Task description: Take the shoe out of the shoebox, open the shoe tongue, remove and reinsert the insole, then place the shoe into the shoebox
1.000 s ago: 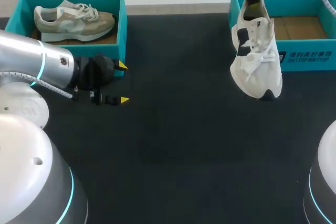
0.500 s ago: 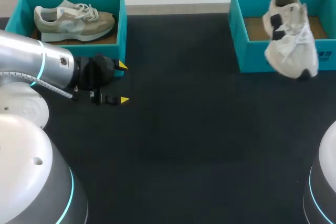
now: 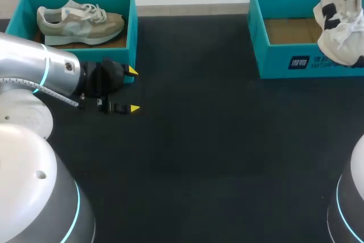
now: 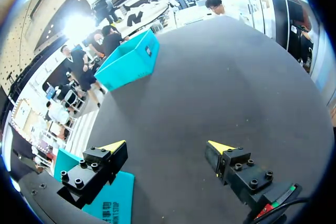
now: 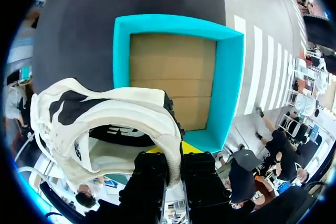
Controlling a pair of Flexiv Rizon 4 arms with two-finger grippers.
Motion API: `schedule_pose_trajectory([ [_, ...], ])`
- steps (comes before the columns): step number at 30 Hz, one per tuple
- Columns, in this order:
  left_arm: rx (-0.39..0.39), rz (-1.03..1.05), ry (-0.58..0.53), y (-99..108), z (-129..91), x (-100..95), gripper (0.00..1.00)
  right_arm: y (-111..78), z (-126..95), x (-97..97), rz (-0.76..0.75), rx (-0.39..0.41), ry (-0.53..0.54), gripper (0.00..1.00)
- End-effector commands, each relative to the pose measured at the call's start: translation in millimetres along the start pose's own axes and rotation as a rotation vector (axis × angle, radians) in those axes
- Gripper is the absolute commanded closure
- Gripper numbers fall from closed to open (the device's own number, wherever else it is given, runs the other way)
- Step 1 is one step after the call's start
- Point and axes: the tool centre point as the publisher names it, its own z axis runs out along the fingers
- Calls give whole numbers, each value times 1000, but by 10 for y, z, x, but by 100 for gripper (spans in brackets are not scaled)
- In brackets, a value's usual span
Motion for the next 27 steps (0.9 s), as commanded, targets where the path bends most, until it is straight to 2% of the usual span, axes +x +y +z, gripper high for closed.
schedule_pose_trajectory([
  [1, -2, 0, 0, -1, -1, 4, 0, -13, 13, -1, -2, -5, -1, 100],
  [13, -2, 0, 0, -1, -1, 4, 0, -13, 13, -1, -2, -5, -1, 100],
  [19, -2, 0, 0, -1, -1, 4, 0, -563, 302, -176, 95, 73, -8, 100],
  [21, -2, 0, 0, -1, -1, 4, 0, -732, 380, -228, 111, 134, -2, 100],
  [24, -2, 0, 0, -1, -1, 4, 0, -935, 497, -273, 125, 172, 12, 100],
  [27, -2, 0, 0, -1, -1, 4, 0, -1069, 578, -289, 185, 173, 37, 100],
])
